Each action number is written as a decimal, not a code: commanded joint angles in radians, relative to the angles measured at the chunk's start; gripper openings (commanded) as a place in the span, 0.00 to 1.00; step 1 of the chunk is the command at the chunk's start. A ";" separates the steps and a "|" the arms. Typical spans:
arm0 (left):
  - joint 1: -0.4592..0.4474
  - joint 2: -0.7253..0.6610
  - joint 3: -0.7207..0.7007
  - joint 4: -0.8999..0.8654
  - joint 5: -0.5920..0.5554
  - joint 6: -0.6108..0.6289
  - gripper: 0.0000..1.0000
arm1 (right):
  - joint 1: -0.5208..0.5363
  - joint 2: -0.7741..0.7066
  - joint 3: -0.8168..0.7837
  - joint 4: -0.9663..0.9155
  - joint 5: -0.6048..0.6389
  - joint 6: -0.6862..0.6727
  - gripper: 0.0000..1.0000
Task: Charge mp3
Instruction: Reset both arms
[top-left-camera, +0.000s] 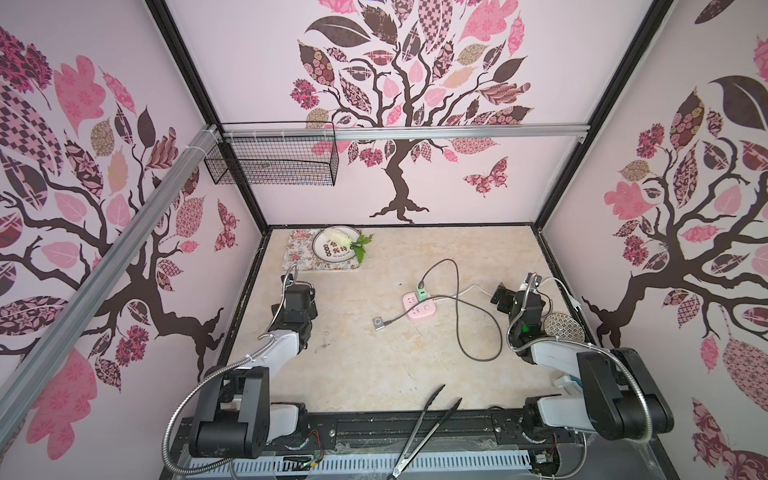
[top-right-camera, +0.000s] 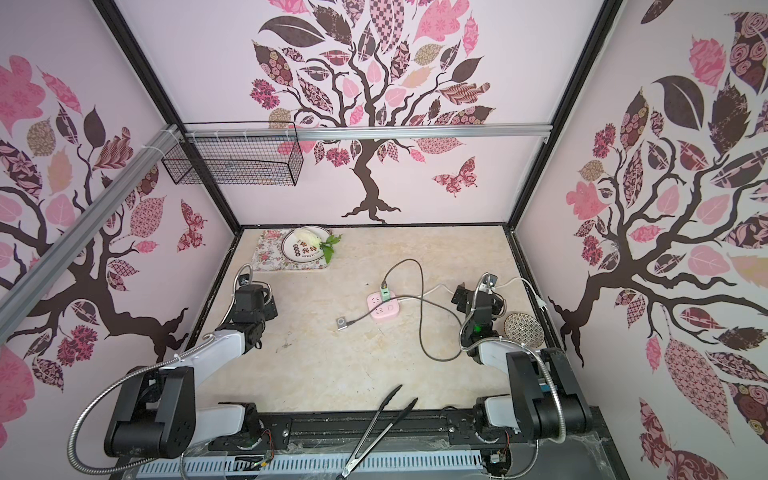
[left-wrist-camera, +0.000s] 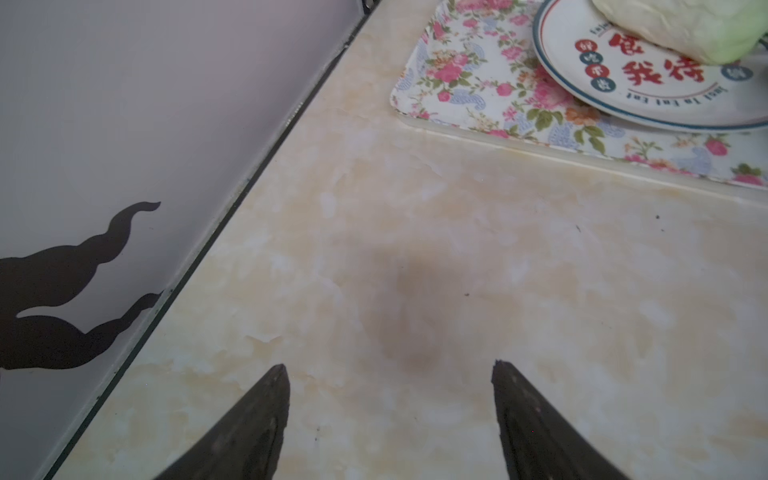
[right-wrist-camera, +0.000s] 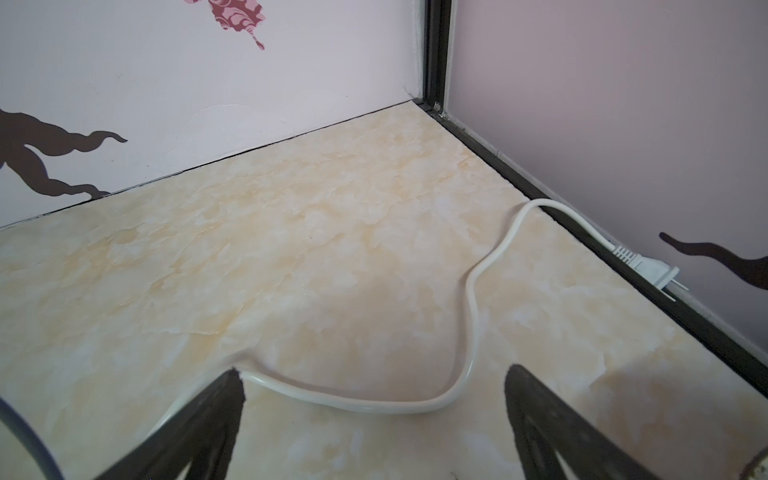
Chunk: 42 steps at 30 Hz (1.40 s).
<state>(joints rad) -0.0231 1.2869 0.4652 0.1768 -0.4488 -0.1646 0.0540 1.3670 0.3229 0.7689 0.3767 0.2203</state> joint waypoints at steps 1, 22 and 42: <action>0.024 0.018 -0.107 0.423 0.008 0.071 0.79 | -0.046 0.040 -0.004 0.165 -0.035 -0.030 1.00; 0.027 0.301 -0.095 0.778 0.262 0.137 0.98 | -0.045 0.184 -0.027 0.355 -0.378 -0.172 1.00; 0.026 0.301 -0.100 0.786 0.263 0.137 0.98 | -0.045 0.191 -0.014 0.337 -0.375 -0.172 1.00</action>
<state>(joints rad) 0.0002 1.5883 0.3458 0.9340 -0.1955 -0.0265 0.0051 1.5497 0.2871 1.1141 0.0059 0.0628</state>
